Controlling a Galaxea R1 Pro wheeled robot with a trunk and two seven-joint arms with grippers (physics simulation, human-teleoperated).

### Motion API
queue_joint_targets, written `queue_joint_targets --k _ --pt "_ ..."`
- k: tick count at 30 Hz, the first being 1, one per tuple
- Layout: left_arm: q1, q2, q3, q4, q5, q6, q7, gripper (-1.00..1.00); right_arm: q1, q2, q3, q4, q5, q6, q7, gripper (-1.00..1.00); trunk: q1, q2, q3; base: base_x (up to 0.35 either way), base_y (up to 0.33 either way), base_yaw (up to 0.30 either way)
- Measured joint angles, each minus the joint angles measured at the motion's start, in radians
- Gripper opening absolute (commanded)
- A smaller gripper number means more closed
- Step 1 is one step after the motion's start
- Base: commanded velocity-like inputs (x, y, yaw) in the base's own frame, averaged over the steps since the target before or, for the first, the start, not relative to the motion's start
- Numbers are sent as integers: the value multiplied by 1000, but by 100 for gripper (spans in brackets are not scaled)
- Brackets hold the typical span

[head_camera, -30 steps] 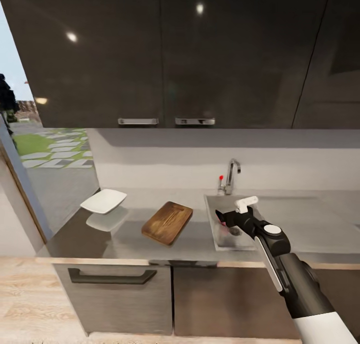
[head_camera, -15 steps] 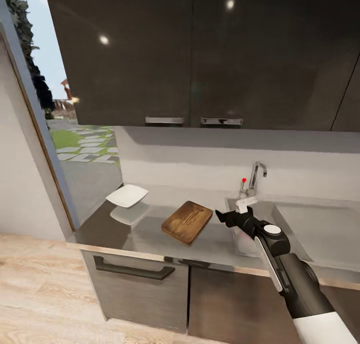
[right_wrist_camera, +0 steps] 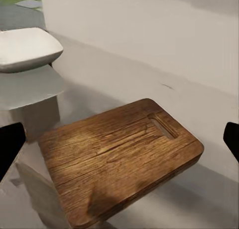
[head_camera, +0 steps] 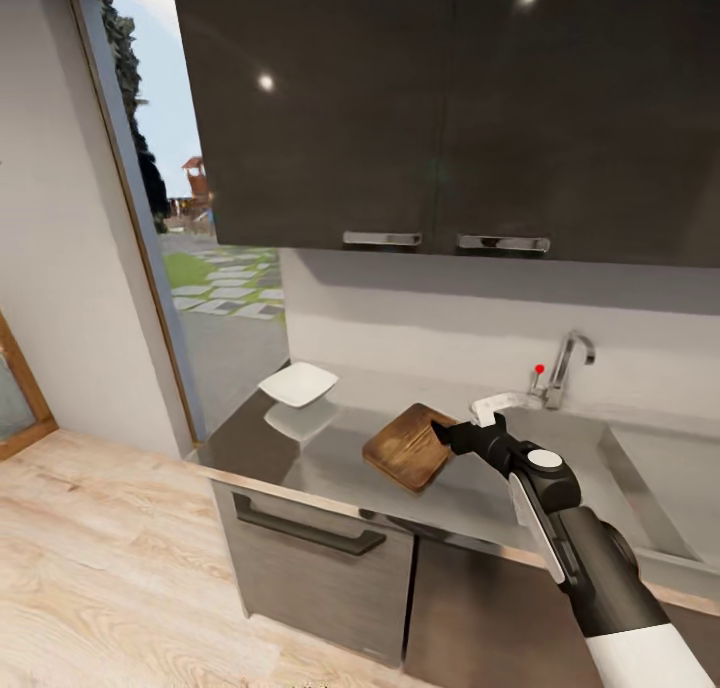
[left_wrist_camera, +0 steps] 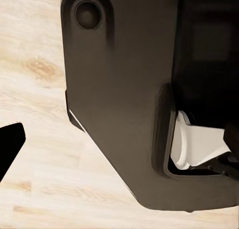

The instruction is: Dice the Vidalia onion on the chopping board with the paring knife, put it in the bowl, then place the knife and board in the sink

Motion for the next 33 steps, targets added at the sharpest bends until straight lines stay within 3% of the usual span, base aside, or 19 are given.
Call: queue_joint_targets --k 8,23,33 --pt "0 1 -1 -1 0 -1 1 100 0 0 2 0 0 0 0 100 0 0 -3 76 -54 284" --pt "0 1 -1 -1 0 -1 2 100 0 0 2 0 0 0 0 100 0 1 -7 234 -240 283" --pt "0 3 0 -2 0 -4 3 100 0 0 2 0 0 0 0 100 0 1 -8 36 -176 53"
